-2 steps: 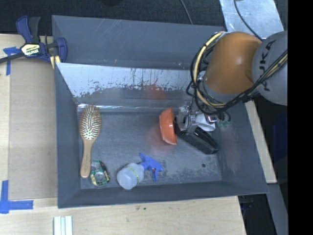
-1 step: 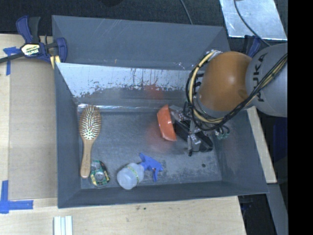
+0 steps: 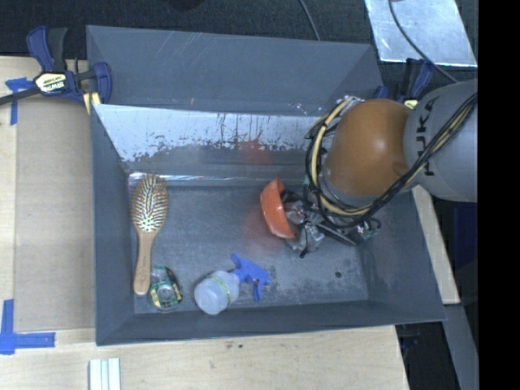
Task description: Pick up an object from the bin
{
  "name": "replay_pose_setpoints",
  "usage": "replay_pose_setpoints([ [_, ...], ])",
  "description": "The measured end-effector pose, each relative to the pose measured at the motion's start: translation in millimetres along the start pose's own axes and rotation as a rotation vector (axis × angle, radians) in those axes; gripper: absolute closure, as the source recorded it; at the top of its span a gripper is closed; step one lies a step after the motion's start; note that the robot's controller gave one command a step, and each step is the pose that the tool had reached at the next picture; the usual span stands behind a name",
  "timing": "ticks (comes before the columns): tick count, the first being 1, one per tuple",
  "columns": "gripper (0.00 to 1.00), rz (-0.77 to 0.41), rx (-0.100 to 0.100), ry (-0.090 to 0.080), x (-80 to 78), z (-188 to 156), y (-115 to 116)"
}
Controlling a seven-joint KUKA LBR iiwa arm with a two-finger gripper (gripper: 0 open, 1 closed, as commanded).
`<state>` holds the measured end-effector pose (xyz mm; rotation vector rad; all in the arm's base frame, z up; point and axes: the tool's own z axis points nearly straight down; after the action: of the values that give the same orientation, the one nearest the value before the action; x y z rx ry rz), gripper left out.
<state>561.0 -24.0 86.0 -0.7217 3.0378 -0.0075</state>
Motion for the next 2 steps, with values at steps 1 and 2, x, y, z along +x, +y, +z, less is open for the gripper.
replay_pose_setpoints([
  [1,1.0,0.0,0.0,0.0,0.0,0,0],
  [2,0.0,0.046,-0.001,-0.002,9.2,15,49],
])
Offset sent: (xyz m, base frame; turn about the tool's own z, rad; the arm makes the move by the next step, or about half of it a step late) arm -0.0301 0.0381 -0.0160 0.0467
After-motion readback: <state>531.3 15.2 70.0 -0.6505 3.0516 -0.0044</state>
